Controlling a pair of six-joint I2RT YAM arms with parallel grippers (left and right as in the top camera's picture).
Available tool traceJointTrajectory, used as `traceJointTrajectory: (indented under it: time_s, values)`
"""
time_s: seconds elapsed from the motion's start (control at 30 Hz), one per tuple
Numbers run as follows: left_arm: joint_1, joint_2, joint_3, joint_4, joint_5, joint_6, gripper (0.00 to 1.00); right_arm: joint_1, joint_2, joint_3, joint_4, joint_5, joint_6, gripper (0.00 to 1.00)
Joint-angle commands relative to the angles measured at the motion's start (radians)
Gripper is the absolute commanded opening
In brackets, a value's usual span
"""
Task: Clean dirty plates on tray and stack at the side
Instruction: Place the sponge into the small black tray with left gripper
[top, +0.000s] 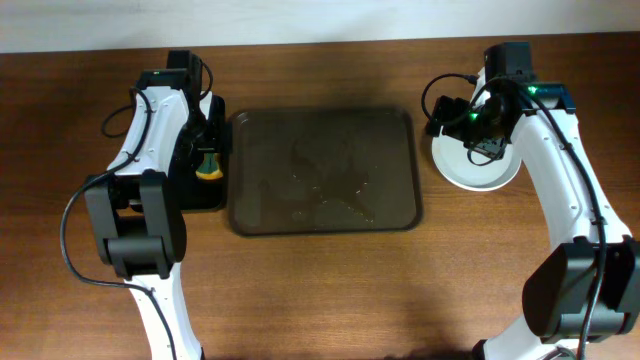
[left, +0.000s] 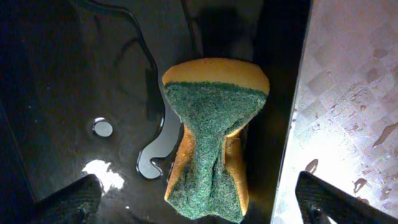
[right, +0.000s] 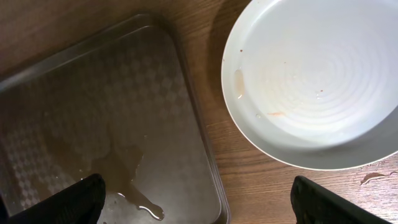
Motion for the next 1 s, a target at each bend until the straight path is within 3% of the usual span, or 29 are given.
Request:
traceJointTrajectory:
  time_s: [0.0,0.23,0.53,0.73,0.97]
  values:
    - [0.002,-0.047,0.039,-0.016,0.008,-0.023,0.99,0.006,-0.008,0.011,-0.002,0.017,-0.014,0.95]
    - [0.002,-0.238,0.200,-0.101,0.016,-0.029,0.99,0.005,-0.056,0.083,-0.069,0.016,-0.022,0.95]
    - [0.002,-0.496,0.204,-0.167,0.015,-0.029,0.99,0.039,-0.261,0.109,-0.161,0.075,-0.073,0.95]
    - [0.002,-0.527,0.204,-0.264,0.015,-0.029,0.99,0.038,-0.492,0.109,-0.220,0.090,-0.087,0.95]
    - [0.002,-0.527,0.204,-0.272,0.015,-0.029,0.99,0.038,-0.698,0.109,-0.264,0.160,-0.100,1.00]
